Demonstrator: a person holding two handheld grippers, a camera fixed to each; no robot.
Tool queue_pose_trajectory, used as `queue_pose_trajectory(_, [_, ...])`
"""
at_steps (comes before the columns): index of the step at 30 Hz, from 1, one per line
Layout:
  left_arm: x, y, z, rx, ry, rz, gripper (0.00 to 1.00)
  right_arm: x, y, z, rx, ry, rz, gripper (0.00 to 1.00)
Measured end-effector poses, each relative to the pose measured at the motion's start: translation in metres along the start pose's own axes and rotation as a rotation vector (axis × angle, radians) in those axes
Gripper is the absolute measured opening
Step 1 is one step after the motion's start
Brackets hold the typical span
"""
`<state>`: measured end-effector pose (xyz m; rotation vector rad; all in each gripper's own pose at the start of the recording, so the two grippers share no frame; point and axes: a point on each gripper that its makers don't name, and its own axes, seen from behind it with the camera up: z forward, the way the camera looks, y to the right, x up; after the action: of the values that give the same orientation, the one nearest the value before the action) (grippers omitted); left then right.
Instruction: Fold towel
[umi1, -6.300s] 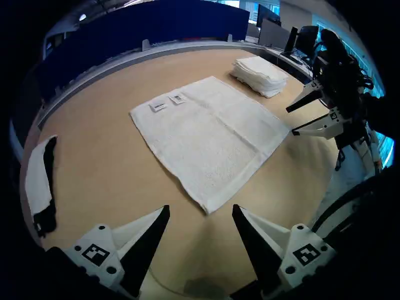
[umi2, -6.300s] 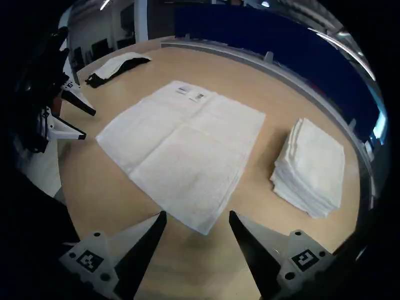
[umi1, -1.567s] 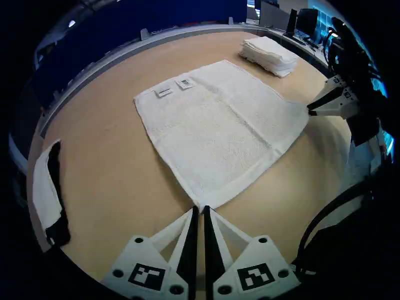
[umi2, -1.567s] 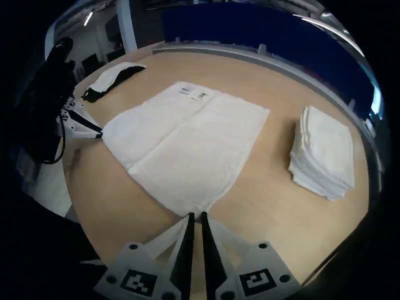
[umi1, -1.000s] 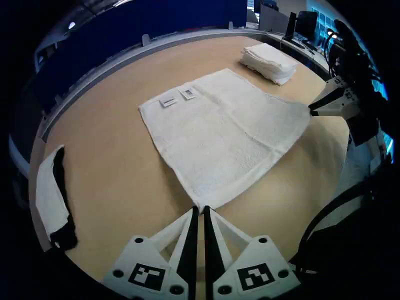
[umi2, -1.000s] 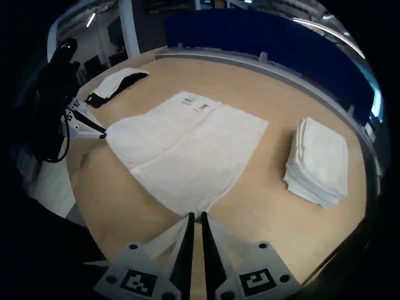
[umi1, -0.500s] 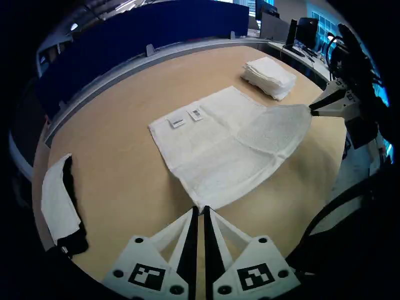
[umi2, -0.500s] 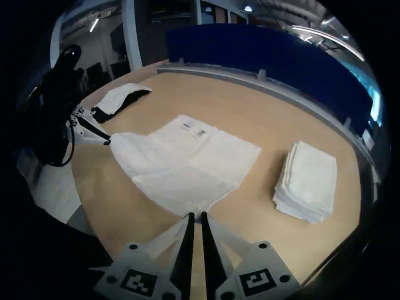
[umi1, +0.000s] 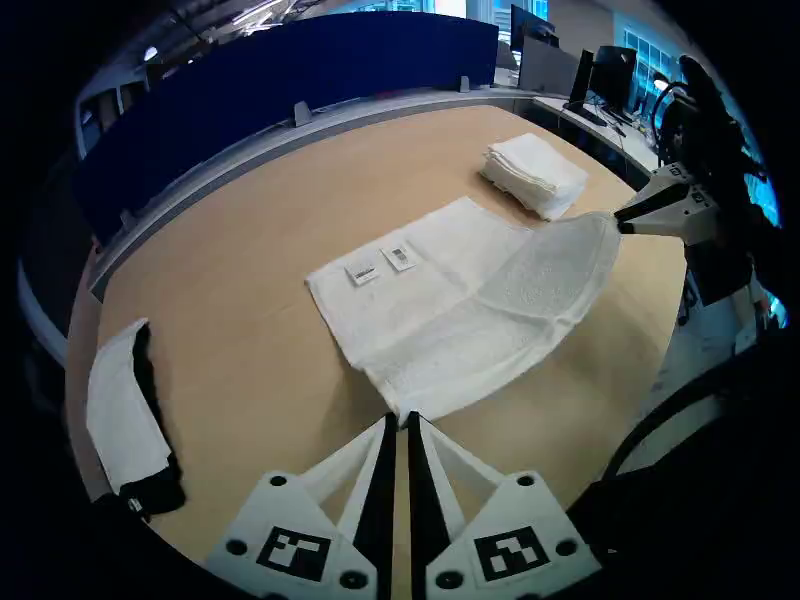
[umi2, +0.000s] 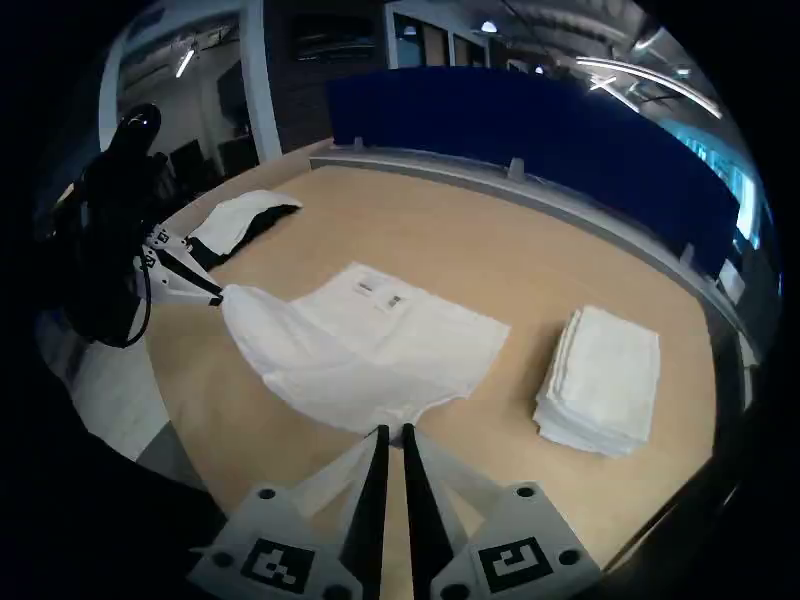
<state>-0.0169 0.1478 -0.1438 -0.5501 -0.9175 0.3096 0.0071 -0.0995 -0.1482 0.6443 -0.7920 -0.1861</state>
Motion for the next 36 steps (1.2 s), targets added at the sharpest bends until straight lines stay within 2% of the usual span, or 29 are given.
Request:
queue_pose_trajectory(9, [0.012,-0.009,-0.014,-0.003,0.013,-0.02,0.08,0.009,0.0,-0.009,-0.002,0.01,0.001,0.1])
queue_pose_trajectory(24, [0.011,-0.002,-0.025,-0.034,0.007,-0.061,0.08,0.012,-0.005,-0.021,0.002,0.012,0.014,0.1])
queue_pose_trajectory(36, [0.015,-0.006,-0.029,-0.031,0.019,-0.069,0.08,0.017,-0.004,-0.023,0.002,0.018,0.015,0.1])
